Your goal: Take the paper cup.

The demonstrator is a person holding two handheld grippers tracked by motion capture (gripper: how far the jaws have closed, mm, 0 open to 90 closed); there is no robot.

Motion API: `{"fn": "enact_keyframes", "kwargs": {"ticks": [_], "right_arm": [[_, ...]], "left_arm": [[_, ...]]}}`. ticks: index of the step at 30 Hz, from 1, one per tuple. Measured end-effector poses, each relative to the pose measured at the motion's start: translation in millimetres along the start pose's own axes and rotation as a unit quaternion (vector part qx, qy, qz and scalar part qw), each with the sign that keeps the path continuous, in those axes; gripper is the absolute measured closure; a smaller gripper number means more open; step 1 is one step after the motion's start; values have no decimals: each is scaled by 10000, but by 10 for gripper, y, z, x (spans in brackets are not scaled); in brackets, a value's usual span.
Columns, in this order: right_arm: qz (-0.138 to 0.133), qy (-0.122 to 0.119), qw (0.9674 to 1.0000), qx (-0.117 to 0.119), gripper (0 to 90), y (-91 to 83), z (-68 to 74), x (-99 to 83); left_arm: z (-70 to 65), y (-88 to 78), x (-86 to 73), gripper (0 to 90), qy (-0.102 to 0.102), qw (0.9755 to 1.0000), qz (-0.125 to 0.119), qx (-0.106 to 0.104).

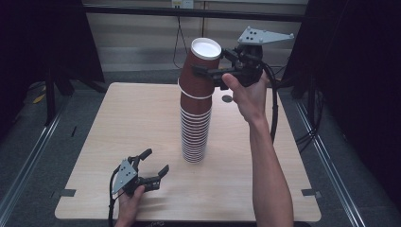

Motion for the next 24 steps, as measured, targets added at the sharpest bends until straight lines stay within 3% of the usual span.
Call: {"fn": "enact_keyframes", "kwargs": {"ticks": [24], "right_arm": [[-777, 120, 9968, 122, 227, -202, 13, 71]], "left_arm": [[0, 0, 0, 157, 1, 10000, -3, 1]]}}
Point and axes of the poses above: each handheld gripper's, and its own axes: y roughly forward along the jaws, x roughly out of its top, z roughly to its left, the point moved 2 cm from there along y, roughly forward along the jaws, and after that the axes turned 8 degrees about y, right-handed, at the moved point
